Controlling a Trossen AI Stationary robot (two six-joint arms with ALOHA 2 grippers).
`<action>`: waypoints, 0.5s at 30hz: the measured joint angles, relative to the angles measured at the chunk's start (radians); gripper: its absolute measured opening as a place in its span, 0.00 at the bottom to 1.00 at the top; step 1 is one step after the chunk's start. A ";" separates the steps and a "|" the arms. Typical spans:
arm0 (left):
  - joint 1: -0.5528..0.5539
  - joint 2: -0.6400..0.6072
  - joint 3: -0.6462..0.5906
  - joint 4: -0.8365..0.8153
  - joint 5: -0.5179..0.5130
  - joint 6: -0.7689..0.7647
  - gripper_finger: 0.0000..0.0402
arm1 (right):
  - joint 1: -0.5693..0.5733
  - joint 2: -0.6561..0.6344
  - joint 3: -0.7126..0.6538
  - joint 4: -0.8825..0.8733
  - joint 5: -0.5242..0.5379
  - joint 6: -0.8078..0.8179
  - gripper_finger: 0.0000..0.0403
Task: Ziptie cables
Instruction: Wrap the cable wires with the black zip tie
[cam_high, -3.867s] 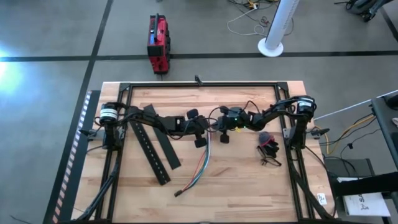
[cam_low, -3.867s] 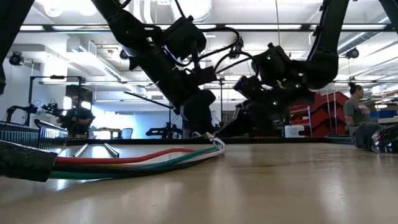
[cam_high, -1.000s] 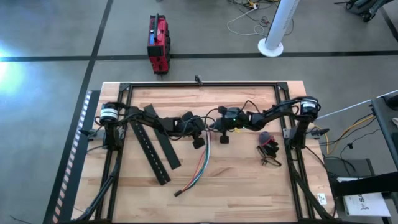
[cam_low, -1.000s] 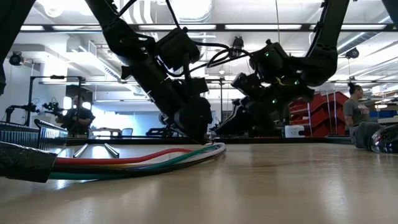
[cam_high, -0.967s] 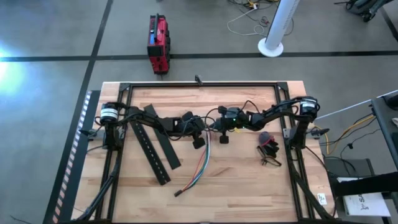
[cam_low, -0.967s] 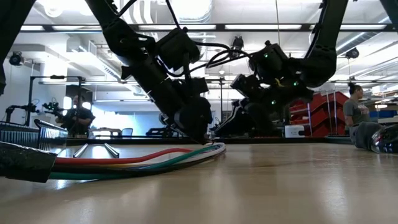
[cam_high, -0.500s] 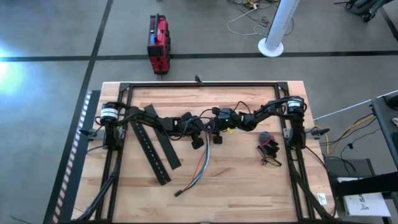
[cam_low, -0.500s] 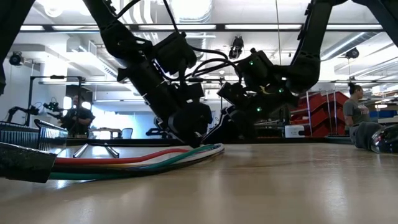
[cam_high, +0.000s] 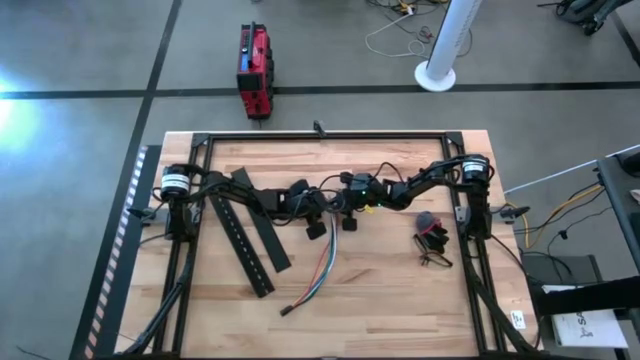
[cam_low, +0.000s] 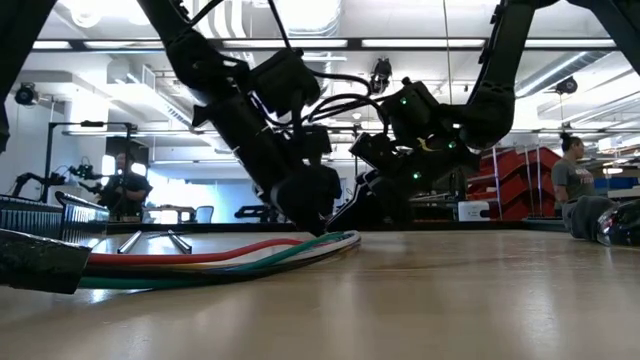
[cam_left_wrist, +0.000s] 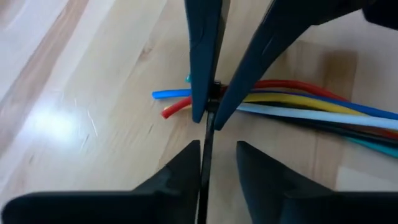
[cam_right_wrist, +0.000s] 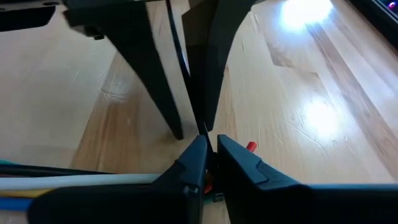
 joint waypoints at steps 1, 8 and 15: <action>0.000 -0.003 0.007 -0.013 0.001 0.003 0.23 | 0.000 0.000 0.000 -0.001 0.000 0.000 0.07; 0.000 -0.030 0.050 -0.117 -0.006 0.005 0.35 | 0.000 0.000 -0.001 -0.002 0.002 -0.002 0.05; 0.004 -0.026 0.050 -0.108 -0.011 -0.022 0.27 | 0.000 0.000 -0.001 -0.002 0.001 -0.001 0.05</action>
